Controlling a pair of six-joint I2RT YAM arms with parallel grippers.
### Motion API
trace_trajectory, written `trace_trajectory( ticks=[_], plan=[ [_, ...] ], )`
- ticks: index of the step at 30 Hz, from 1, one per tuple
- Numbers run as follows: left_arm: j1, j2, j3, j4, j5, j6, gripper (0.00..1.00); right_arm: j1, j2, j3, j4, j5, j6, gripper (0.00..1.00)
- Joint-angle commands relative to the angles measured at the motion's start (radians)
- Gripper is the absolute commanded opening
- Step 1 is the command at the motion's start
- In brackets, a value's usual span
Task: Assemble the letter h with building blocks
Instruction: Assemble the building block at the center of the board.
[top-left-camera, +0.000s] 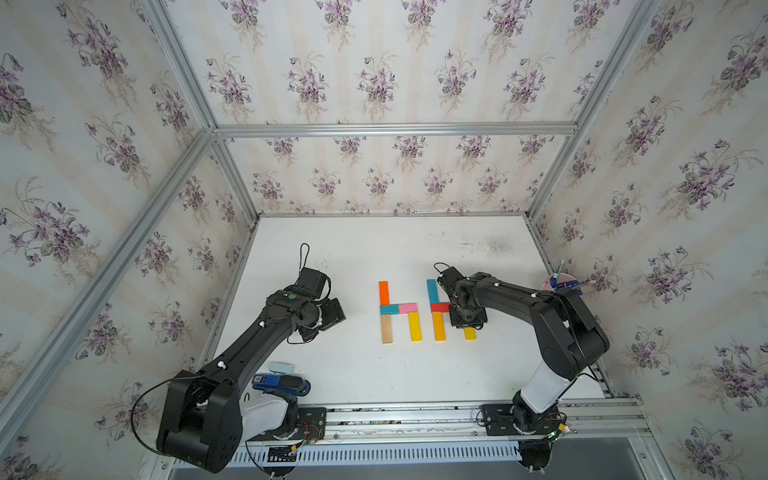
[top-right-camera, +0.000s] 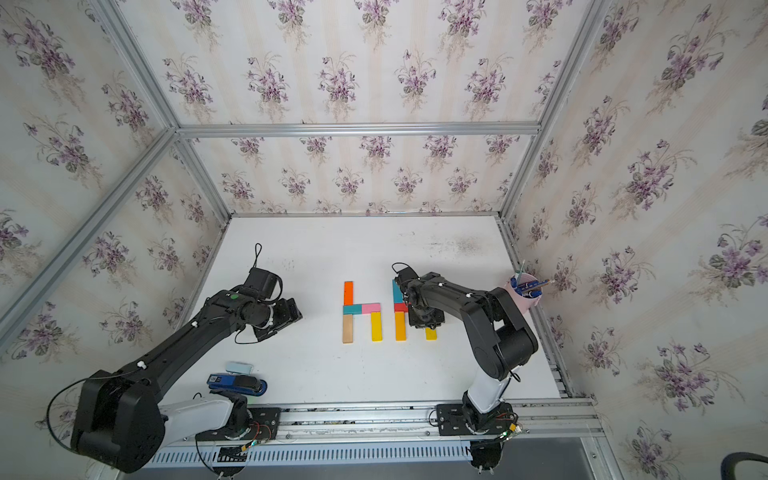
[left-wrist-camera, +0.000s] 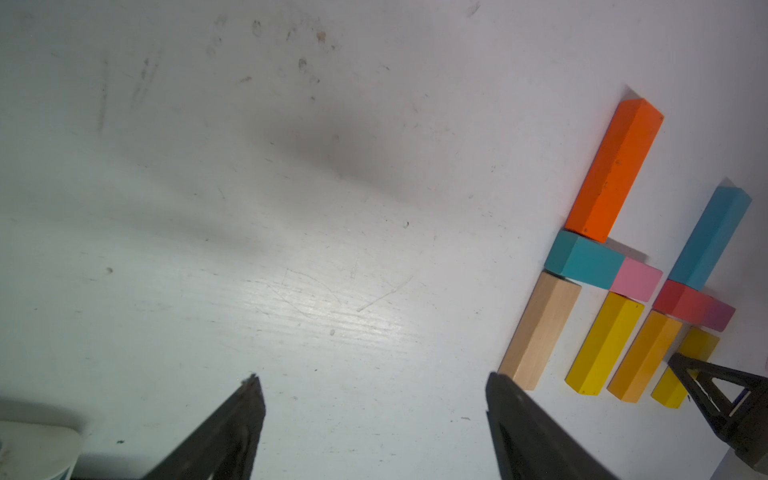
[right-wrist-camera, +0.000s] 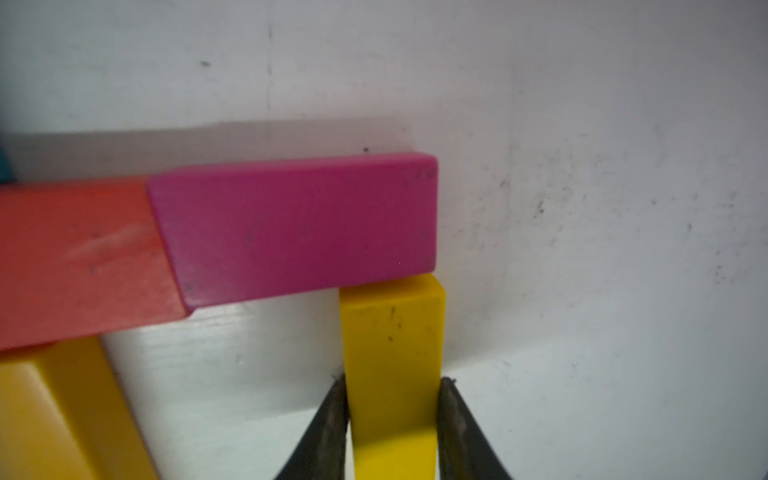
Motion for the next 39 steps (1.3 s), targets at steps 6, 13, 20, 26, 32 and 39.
trace_trajectory(
  ticks=[6, 13, 20, 26, 32, 39],
  plan=[
    [0.0, -0.005, 0.0, -0.017, -0.008, 0.01, 0.86, 0.0, 0.036, -0.021, 0.092, -0.07, 0.002, 0.35],
    [0.001, -0.007, 0.004, -0.018, -0.01, 0.011, 0.86, -0.001, 0.042, -0.017, 0.097, -0.067, 0.006, 0.34],
    [0.0, -0.001, 0.009, -0.017, -0.01, 0.011, 0.86, 0.0, 0.043, -0.009, 0.095, -0.069, 0.003, 0.34],
    [0.0, 0.001, 0.015, -0.021, -0.008, 0.011, 0.86, 0.0, 0.048, -0.01, 0.093, -0.064, 0.004, 0.34],
    [0.0, 0.001, 0.018, -0.023, -0.009, 0.011, 0.86, -0.001, 0.041, -0.014, 0.099, -0.073, -0.001, 0.35],
    [0.001, 0.001, 0.024, -0.026, -0.008, 0.01, 0.86, 0.0, 0.023, -0.017, 0.095, -0.08, -0.005, 0.51]
  ],
)
